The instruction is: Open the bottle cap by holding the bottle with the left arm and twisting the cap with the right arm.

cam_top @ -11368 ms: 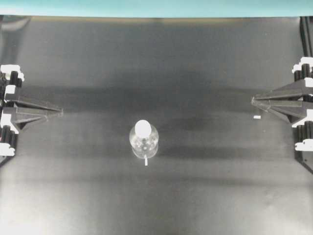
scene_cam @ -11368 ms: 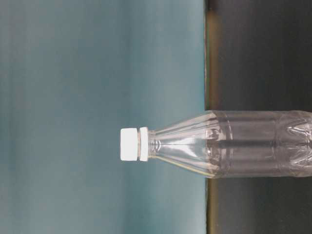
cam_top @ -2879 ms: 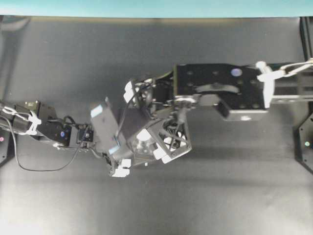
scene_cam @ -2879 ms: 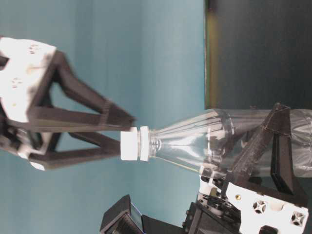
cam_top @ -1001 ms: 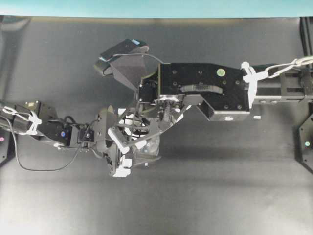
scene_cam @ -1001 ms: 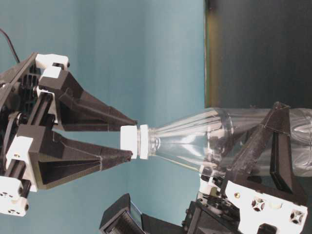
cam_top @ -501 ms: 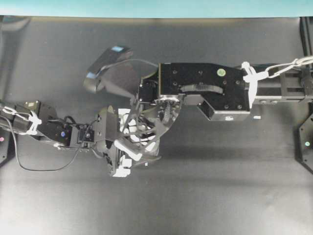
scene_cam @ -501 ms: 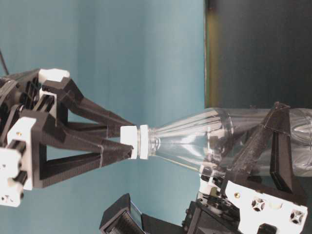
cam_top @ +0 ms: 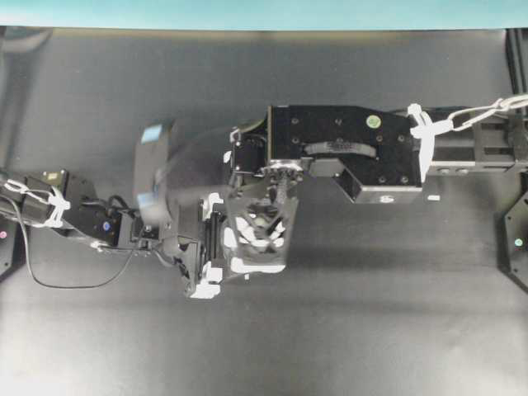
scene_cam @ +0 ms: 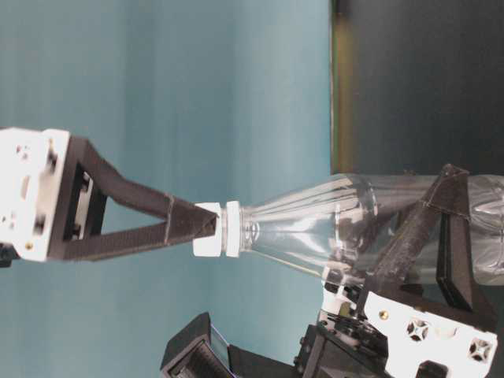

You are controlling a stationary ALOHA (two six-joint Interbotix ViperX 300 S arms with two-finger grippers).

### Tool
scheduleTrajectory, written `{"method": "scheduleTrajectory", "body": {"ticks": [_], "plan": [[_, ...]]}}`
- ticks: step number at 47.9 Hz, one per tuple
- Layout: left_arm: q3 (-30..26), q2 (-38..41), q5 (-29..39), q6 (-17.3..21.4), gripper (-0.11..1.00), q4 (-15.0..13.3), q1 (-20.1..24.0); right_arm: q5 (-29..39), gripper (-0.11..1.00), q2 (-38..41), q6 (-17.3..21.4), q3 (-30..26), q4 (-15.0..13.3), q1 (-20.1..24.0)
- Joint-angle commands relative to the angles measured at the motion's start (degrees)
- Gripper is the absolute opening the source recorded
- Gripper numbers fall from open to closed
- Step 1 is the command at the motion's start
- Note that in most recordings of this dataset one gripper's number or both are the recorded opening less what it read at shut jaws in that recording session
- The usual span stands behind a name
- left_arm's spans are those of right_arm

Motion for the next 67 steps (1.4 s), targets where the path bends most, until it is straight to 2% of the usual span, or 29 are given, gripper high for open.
{"method": "scheduleTrajectory", "body": {"ticks": [1, 8, 17, 24, 30, 32, 38, 67], "plan": [[-0.18, 0.09, 0.26, -0.18, 0.79, 0.26, -0.88, -0.35, 0.38, -0.18, -5.27, -0.26, -0.26, 0.53], [-0.18, 0.09, 0.35, -0.18, 0.79, 0.26, -0.97, -0.88, 0.38, -0.26, -13.10, -0.18, -0.79, 0.35], [-0.18, 0.18, 0.35, -0.26, 0.79, 0.26, -1.05, -2.11, 0.38, -0.53, -25.40, 0.44, -1.14, 0.09], [-0.18, 0.09, 0.35, -0.26, 0.79, 0.26, -1.05, -5.80, 0.38, -1.23, -35.77, 2.37, -1.14, 0.09], [-0.18, 0.09, 0.35, -0.26, 0.79, 0.26, -1.05, -8.17, 0.38, -2.29, -41.75, 4.57, -1.14, 0.09], [-0.18, 0.09, 0.35, -0.26, 0.79, 0.26, -1.14, -8.70, 0.38, -2.72, -42.54, 5.45, -1.14, 0.09], [-0.18, 0.09, 0.35, -0.26, 0.79, 0.26, -1.23, -9.05, 0.38, -3.43, -41.66, 6.68, -1.14, 0.09], [-0.18, 0.09, 0.35, -0.26, 0.79, 0.26, -1.23, -9.93, 0.38, -3.96, -37.35, 6.59, -1.14, 0.00]]}}
